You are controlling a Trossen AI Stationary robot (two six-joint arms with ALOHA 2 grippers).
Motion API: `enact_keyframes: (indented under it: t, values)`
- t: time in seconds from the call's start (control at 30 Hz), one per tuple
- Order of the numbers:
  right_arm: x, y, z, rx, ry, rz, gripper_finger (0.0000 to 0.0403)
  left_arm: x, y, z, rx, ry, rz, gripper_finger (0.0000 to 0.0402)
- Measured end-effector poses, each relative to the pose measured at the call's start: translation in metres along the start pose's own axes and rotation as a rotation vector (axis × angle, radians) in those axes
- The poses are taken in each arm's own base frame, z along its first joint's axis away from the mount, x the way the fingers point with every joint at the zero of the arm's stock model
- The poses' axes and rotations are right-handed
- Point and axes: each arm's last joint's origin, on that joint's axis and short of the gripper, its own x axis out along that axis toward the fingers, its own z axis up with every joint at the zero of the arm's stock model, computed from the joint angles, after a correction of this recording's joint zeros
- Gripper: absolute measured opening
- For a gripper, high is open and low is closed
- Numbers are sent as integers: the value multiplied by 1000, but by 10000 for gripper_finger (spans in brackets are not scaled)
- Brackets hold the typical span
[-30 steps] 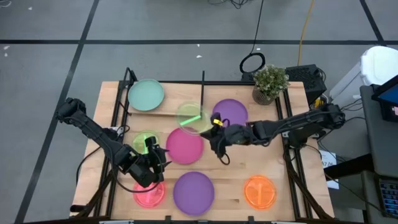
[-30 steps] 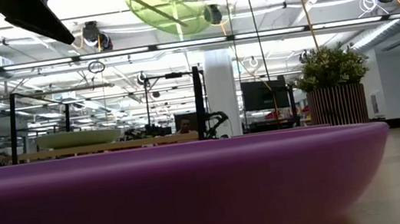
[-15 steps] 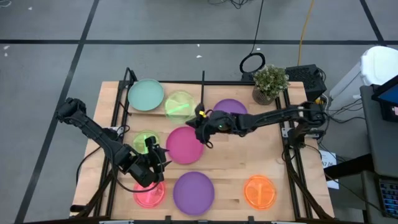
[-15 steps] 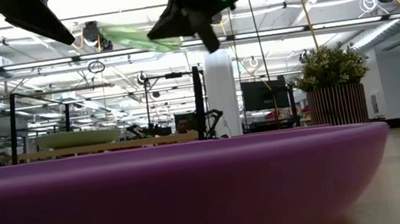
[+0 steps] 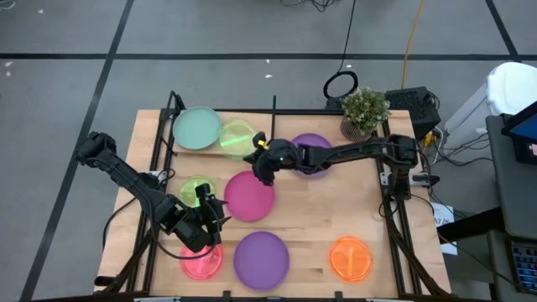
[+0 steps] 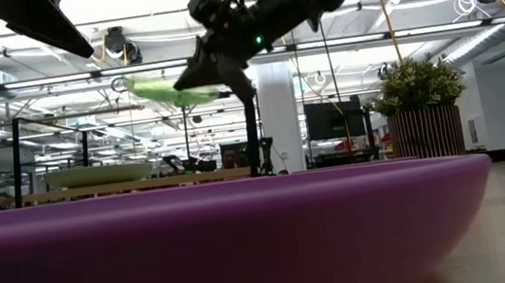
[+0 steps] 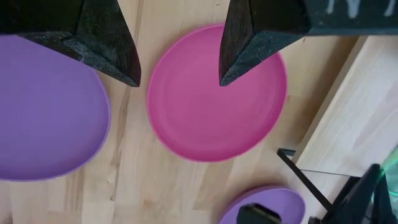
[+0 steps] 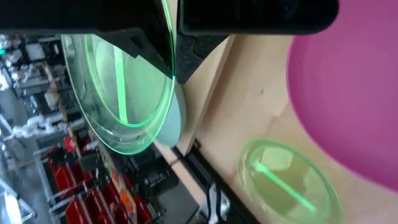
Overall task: Place and stack plates onto a shelf
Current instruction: Put the right green transparent plate on the shelf
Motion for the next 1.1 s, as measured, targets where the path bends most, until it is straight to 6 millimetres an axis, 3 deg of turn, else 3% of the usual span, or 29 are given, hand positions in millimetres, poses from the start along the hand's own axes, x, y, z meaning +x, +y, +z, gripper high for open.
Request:
enact_keyframes:
  t: [0.47, 0.9, 1.1]
  values:
    - [27, 17, -38, 46, 108, 51, 0, 0, 0, 0, 1, 1, 1, 223]
    - [29, 0, -65, 106, 163, 14, 0, 0, 0, 0, 8, 2, 2, 223]
    - [29, -2, -67, 116, 165, 12, 0, 0, 0, 0, 9, 3, 2, 223]
